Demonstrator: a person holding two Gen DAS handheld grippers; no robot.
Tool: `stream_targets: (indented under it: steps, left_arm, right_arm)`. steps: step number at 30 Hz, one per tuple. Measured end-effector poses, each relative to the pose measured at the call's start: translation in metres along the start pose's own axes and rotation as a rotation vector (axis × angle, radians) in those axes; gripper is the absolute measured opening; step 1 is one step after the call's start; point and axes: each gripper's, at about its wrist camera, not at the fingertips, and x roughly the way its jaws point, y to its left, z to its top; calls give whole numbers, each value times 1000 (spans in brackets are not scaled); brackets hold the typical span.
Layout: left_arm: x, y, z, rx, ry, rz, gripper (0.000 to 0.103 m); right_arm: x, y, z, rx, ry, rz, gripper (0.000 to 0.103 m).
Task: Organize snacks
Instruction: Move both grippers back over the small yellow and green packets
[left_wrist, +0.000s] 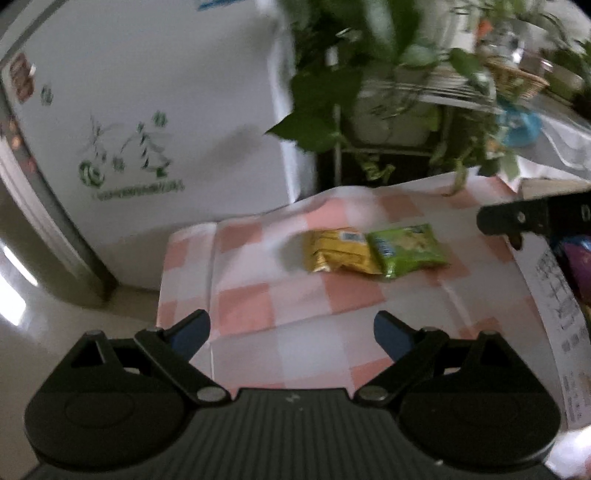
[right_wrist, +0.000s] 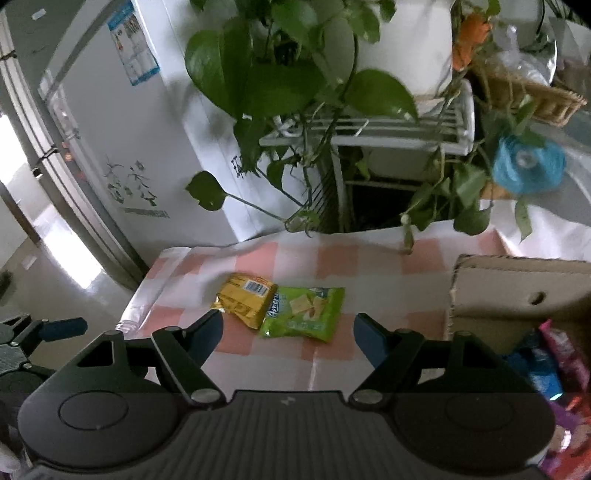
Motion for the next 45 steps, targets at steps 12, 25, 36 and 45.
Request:
stream_targets:
  steps: [12,25,36,45]
  left_arm:
    - [49,8,-10,-3,57,-94,95]
    - [63,1,-22,45,113,-96,95]
    - [65,29,-20,-25,128,-55,95]
    - [48,66,-10,-78,88,15,95]
  right_arm:
    - [81,16,7,31,64,-52,76]
    - [144,17,16,34,3,-92,74]
    - [161,26,7,-74,42,7,71]
    - [136,67,-12,-298,251,212,70]
